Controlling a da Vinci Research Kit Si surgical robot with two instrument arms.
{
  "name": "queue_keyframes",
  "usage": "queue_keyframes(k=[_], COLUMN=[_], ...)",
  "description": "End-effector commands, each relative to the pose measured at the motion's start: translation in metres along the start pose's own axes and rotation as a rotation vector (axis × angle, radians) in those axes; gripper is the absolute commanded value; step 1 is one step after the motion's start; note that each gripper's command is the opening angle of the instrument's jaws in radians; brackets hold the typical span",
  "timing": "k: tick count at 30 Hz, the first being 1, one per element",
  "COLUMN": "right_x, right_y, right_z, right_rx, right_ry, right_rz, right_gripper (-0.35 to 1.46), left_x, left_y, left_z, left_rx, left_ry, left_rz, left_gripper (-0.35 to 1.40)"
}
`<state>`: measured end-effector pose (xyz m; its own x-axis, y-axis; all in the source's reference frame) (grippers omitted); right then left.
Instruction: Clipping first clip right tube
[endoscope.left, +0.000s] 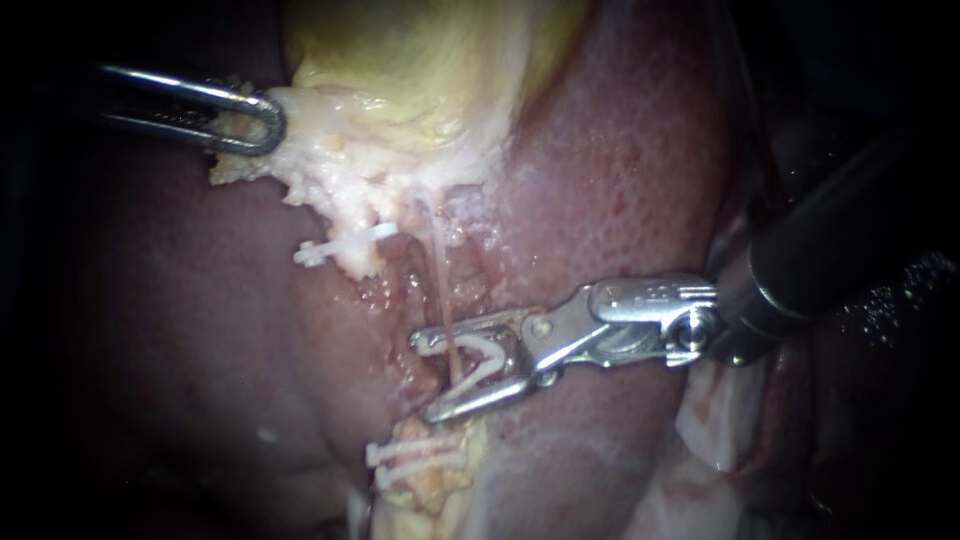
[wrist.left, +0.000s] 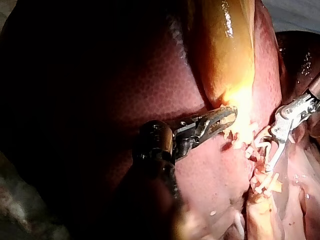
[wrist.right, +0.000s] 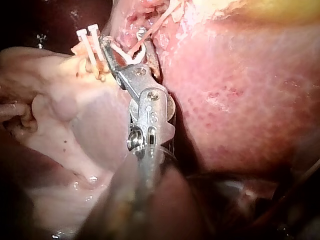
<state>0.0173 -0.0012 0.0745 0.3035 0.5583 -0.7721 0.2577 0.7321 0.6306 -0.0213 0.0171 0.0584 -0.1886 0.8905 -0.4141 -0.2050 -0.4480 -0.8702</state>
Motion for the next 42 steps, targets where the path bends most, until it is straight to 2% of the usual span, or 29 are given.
queue_keyframes(k=[1,9,15,24,33,38,42], right_x=[0.0002,0.0019,0.0034,0.0052,0.0047,0.0043,0.0042], right_y=[-0.0003,-0.0038,-0.0052,-0.0056,-0.0056,-0.0055,-0.0054], right_z=[0.0,0.0012,0.0019,0.0008,0.0004,0.0004,0.0003], right_rx=[0.001,0.061,0.111,0.103,0.106,0.107,0.106], right_ry=[0.0,0.017,0.011,0.02,0.019,0.021,0.018], right_rz=[0.002,0.0,-0.001,0.072,0.17,0.192,0.192], right_gripper=[0.44,0.42,0.4,0.21,-0.15,-0.35,-0.35], left_x=[0.0,-0.0001,-0.0002,-0.0002,-0.0002,-0.0002,-0.0002], left_y=[0.0,-0.0002,-0.0002,-0.0003,-0.0003,-0.0003,-0.0003], left_z=[0.0,0.0,0.0,-0.0001,-0.0001,-0.0001,-0.0001], left_rx=[0.0,-0.001,-0.001,-0.001,-0.001,-0.001,-0.001], left_ry=[0.0,0.0,0.0,-0.001,-0.001,-0.001,-0.001], left_rz=[0.0,0.001,0.001,0.002,0.002,0.002,0.002], left_gripper=[-0.35,-0.35,-0.35,-0.35,-0.35,-0.35,-0.35])
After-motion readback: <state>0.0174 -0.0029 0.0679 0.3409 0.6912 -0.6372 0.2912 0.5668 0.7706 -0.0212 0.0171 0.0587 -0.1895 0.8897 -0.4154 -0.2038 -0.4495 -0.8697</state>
